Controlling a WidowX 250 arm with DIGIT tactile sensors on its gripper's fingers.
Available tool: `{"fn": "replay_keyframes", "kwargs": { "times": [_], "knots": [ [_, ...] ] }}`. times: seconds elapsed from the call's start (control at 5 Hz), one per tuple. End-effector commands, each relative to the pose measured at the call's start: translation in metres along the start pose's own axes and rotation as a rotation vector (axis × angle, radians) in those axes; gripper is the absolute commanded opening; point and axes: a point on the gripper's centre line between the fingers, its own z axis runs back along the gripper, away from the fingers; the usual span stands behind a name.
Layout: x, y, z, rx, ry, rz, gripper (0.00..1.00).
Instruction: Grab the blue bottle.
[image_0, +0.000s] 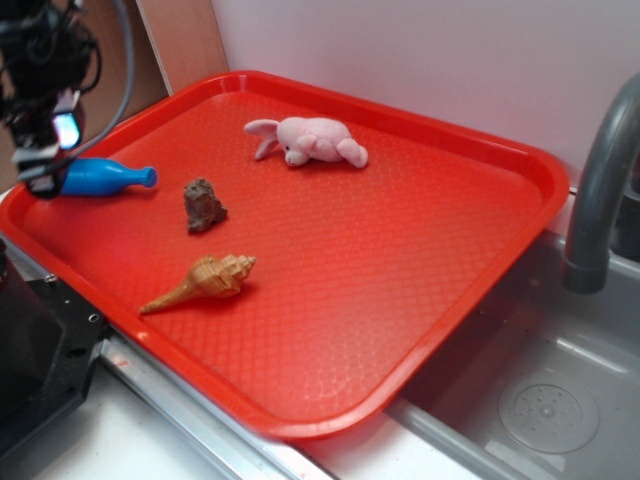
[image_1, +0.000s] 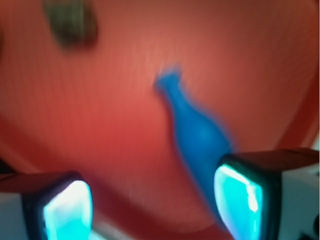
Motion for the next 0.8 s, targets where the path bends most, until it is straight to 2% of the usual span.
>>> {"fn": "replay_keyframes", "kwargs": {
  "times": [0.0,0.2,0.4,0.6],
  "knots": [
    [-0.008,0.014,-0.043,0.051,-0.019,-0.015,1.0],
    [-0.001,0.01,-0.038,0.048,-0.023,-0.012,1.0],
    [0.016,0.021,-0.02,0.04,-0.066,-0.02,1.0],
    [0.035,0.034,-0.006,0.042,-0.006,0.043,0.0]
  ]
}}
